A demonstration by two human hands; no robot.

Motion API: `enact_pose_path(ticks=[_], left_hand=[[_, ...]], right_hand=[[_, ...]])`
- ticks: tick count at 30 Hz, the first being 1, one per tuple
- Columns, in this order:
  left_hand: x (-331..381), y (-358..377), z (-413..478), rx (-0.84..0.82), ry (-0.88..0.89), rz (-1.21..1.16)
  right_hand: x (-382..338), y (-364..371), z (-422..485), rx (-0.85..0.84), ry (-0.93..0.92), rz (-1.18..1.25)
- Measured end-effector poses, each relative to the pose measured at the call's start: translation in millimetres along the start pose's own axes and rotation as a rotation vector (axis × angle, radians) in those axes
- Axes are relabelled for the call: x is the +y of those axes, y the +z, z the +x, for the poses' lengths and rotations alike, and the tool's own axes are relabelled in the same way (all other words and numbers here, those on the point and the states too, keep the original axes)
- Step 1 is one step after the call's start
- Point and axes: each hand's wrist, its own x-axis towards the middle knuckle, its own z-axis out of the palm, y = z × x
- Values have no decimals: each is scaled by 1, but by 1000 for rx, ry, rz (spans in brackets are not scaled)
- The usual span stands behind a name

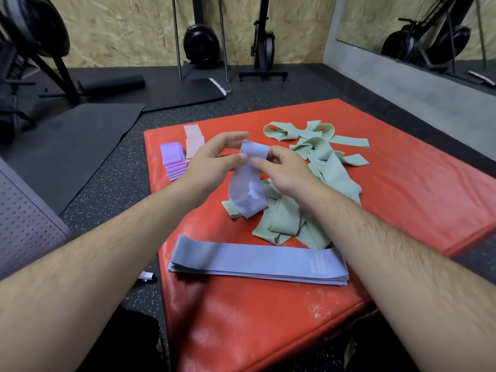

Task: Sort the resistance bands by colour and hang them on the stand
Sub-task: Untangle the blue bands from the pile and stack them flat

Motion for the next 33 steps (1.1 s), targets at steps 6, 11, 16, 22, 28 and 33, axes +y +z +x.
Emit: enact_pose_path(ticks=[6,11,16,22,28,33], left_hand=[[-9,5,-3,-21,-116,67],[1,7,-3,123,-81,-29],[14,7,-7,-24,-79,-67],[13,4,-16,-38,116,321],[12,3,-12,135,251,399],[13,0,-10,195,336,472]], right_hand=[[-19,-8,-2,60,55,211],[-9,-2,-9,-12,244,192],[-16,-5,-8,130,225,248],[-30,-15,-12,58,117,324],[-27,-15,-17,-62,-44,139],[-23,0,-16,7,-118,17]])
